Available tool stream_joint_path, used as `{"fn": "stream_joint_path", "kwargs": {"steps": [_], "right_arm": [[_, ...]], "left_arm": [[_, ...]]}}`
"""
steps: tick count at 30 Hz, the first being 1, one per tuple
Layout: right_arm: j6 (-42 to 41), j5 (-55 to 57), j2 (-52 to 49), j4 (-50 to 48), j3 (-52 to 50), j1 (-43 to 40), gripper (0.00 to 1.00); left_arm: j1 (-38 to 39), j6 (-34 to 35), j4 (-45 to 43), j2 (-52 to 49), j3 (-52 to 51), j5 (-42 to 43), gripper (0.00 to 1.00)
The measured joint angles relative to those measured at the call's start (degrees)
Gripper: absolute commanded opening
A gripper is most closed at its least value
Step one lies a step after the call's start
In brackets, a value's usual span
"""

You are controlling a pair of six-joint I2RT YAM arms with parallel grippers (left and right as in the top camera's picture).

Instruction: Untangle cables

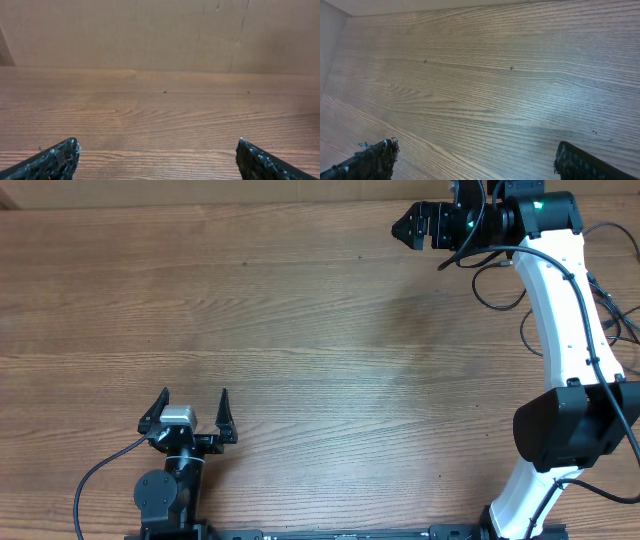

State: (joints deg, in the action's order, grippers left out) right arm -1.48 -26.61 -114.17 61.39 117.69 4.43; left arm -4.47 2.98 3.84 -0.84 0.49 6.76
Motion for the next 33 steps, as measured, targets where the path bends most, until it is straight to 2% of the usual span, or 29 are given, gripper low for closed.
{"fn": "stream_joint_path", "kwargs": {"steps": [15, 20, 29, 33], "right_arm": [[0.0, 0.0, 0.0, 0.0, 0.0, -0.1, 1.00], [0.0, 2.5, 0.8, 3.5, -0.1, -0.1, 1.00], [0.0, 7.7, 12.2, 3.7, -0.2, 2.4, 1.00], [0.0, 10.4, 18.1, 0.0, -4.1, 4.2, 1.00]], "left_arm": [[0.0, 0.0, 0.0, 0.0, 0.0, 0.0, 1.00], [0.0, -0.1, 0.0, 0.0, 0.0, 0.0, 1.00], [0.0, -0.1, 0.0, 0.0, 0.0, 0.0, 1.00], [0.0, -0.1, 0.0, 0.0, 0.0, 0.0, 1.00]]}}
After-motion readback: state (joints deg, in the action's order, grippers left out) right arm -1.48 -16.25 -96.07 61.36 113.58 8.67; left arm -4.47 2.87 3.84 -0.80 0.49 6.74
